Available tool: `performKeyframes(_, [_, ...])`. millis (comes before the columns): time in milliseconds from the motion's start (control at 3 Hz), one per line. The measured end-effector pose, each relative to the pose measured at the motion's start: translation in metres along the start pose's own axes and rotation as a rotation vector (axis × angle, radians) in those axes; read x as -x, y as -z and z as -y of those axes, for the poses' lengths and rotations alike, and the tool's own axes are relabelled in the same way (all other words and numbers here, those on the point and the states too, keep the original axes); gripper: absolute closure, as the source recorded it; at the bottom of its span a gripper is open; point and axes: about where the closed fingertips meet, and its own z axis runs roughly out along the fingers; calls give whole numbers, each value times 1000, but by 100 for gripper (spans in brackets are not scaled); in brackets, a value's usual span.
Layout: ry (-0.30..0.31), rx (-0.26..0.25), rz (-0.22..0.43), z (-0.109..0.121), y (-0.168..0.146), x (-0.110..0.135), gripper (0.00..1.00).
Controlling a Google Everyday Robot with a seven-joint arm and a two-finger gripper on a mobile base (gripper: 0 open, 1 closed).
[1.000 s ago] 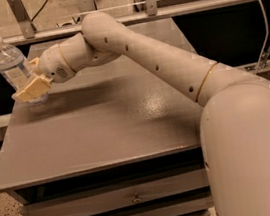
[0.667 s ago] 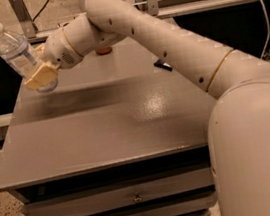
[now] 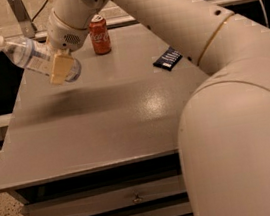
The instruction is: Knock blue plastic bottle over
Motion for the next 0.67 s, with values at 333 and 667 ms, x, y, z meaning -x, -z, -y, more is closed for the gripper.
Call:
performKeyframes(333, [67, 113, -263, -26, -5, -38, 100])
performKeyframes(667, [103, 187, -464, -44, -2, -67, 88])
